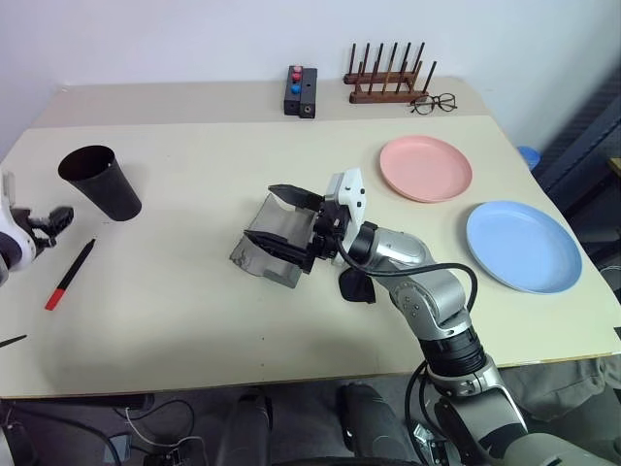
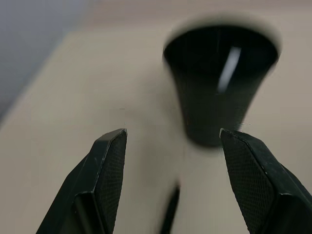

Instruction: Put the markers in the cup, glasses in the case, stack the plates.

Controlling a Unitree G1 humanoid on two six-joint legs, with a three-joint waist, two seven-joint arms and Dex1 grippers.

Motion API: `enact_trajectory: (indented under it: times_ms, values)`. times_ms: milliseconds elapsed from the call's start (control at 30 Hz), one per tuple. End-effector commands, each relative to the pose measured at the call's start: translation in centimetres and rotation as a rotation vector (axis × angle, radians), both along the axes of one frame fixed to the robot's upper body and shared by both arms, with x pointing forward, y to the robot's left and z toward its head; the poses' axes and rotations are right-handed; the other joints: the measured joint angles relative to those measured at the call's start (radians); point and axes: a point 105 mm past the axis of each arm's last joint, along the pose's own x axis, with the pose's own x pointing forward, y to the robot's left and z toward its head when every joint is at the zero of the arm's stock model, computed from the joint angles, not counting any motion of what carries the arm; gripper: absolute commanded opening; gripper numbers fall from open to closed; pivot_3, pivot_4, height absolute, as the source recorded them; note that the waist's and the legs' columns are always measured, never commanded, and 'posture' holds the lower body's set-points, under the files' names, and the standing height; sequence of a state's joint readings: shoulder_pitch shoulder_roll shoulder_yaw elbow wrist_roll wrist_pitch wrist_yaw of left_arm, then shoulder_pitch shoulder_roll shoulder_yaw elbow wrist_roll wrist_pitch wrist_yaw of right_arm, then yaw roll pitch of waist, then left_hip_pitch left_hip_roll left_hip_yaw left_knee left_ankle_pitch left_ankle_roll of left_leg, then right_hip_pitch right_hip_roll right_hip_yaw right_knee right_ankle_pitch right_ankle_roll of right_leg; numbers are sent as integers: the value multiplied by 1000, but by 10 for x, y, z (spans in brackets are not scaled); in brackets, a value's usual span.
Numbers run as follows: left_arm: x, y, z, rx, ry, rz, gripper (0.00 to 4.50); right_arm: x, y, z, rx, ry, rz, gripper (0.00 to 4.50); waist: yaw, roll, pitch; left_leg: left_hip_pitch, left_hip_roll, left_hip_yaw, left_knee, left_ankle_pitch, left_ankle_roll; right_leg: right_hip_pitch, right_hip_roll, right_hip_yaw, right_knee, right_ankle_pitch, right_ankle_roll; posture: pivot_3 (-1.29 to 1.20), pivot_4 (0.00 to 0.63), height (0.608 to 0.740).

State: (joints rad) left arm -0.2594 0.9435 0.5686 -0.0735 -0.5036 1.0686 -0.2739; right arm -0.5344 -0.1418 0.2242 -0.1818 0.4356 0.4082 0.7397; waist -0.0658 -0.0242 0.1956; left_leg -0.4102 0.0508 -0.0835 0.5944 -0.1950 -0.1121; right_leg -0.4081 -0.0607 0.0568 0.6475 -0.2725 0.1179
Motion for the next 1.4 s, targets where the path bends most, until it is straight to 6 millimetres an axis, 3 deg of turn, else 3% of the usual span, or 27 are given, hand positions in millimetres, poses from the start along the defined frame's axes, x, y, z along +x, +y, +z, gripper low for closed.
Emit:
enact_trajectory:
  times_ms: [33,300,567,667,833,967,1067,1167,1333,1400]
  values:
    - [-6,2,-9,-25,128,-12,3099,-3,-2,8,22,-32,5,4500,-2,0,0,0,0,0,0,0,0,0,0,0,0,0,0,0,150,740]
    - [-5,22,-53,-65,373,-15,3099,-2,-5,4,18,-25,-21,4500,-3,0,0,0,0,0,-2,0,0,-2,0,0,0,0,-1,0,150,740]
    - [-5,29,-71,-97,458,-3,3099,-2,-10,1,15,-17,-52,4500,-1,0,0,-1,0,0,-2,0,0,-2,0,0,1,0,-1,0,150,740]
    - [-5,31,-74,-114,463,8,2264,-3,-11,0,14,-14,-55,4500,-2,0,0,0,0,0,-2,0,0,-2,0,0,1,-1,-1,0,150,740]
    - [-9,33,-79,-144,467,21,75,-3,-10,0,12,-14,-52,4500,-4,1,0,0,1,0,-2,0,0,-3,0,0,1,0,1,0,150,740]
    - [-11,31,-78,-158,448,19,75,-6,-8,1,10,-16,-15,4500,-5,1,0,0,1,1,-2,0,0,-3,0,0,1,1,1,0,150,740]
    - [-6,27,-65,-176,366,3,75,-15,-6,-2,-31,-38,68,4500,-4,1,0,0,1,1,-2,0,0,-3,0,0,1,1,1,0,150,740]
    - [5,7,-35,-201,189,-111,75,-17,-8,-4,-73,-69,101,4500,-1,0,0,-1,1,1,-2,0,0,-2,0,0,1,1,1,0,150,740]
    - [5,-56,28,-186,-161,-446,75,-14,-9,-9,-125,-113,123,4500,8,-1,0,-1,1,1,-1,0,0,-2,0,0,1,0,1,0,150,740]
    - [3,-73,53,-159,-322,-519,75,-13,-8,-8,-124,-118,125,4500,10,-1,0,-1,1,1,-1,0,0,-1,0,0,0,1,1,0,150,740]
